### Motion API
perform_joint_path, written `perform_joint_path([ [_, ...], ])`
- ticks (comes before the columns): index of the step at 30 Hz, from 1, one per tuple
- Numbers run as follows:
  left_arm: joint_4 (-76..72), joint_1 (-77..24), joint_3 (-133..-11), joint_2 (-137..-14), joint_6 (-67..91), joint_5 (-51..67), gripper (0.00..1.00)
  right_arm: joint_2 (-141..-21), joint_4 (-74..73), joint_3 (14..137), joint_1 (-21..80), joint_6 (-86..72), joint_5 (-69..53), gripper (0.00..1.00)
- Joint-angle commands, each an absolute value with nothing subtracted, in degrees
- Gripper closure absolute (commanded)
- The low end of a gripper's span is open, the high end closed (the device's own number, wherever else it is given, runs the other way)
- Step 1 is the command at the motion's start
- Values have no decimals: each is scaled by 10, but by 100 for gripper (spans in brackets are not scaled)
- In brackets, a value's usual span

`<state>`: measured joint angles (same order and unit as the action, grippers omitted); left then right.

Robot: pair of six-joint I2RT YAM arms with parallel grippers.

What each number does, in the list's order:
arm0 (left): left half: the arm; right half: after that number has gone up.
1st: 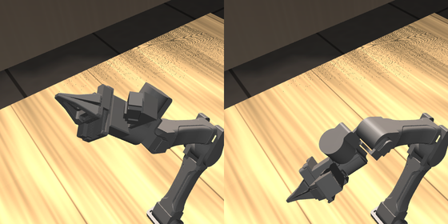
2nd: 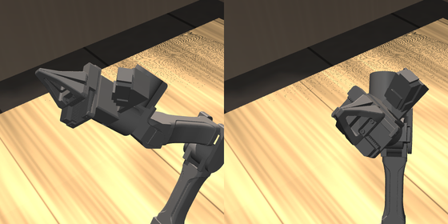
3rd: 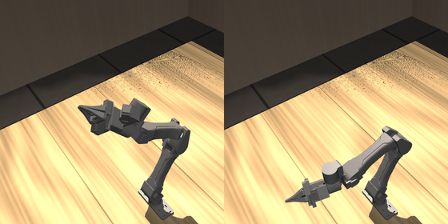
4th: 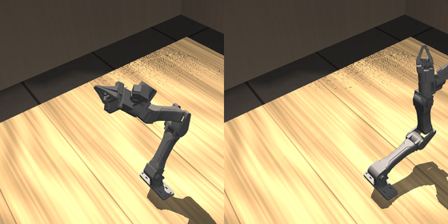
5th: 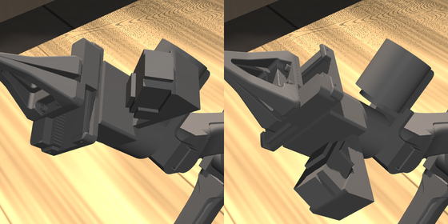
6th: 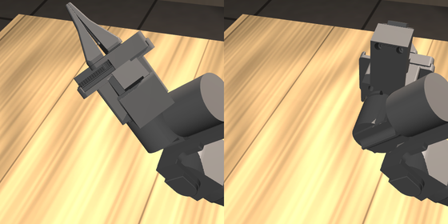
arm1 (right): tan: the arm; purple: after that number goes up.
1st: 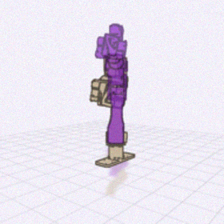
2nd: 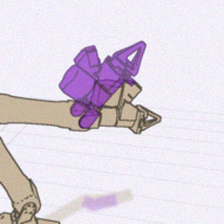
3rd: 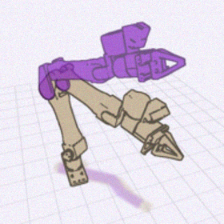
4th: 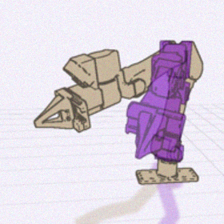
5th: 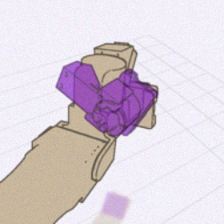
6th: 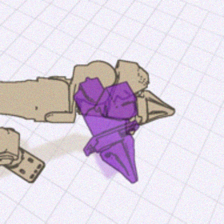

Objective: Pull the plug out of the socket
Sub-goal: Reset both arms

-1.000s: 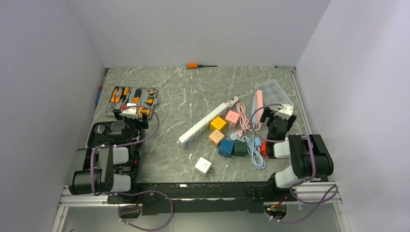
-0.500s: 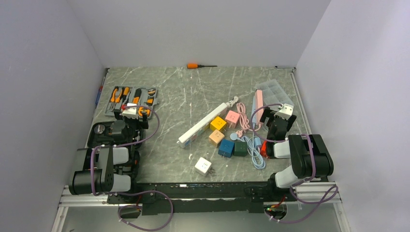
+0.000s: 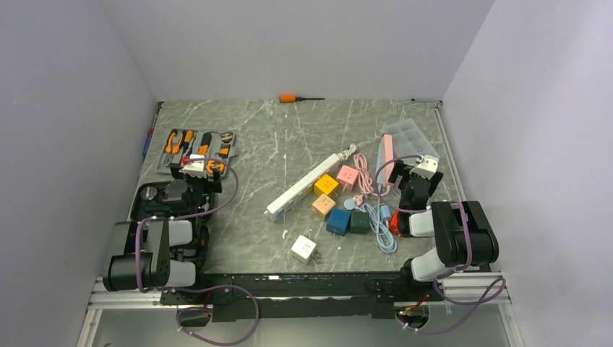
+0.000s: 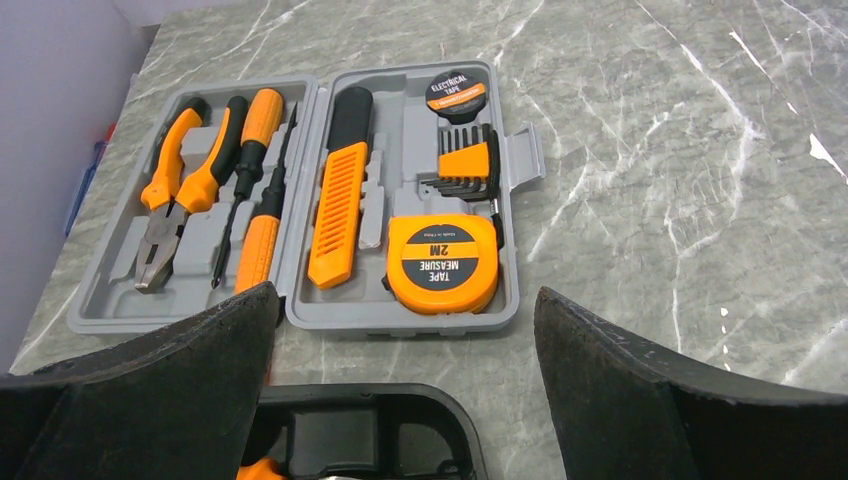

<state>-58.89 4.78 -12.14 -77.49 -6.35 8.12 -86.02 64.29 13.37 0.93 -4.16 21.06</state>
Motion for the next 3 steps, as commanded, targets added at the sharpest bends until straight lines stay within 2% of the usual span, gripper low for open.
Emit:
perform_joint_path([
  [1,-649,46,-127,-790,-59,84,1,-847,663,130,9,-52,204,0],
  [3,-636,46,-122,-777,-59,81,1,-848,663,130,9,-51,204,0],
])
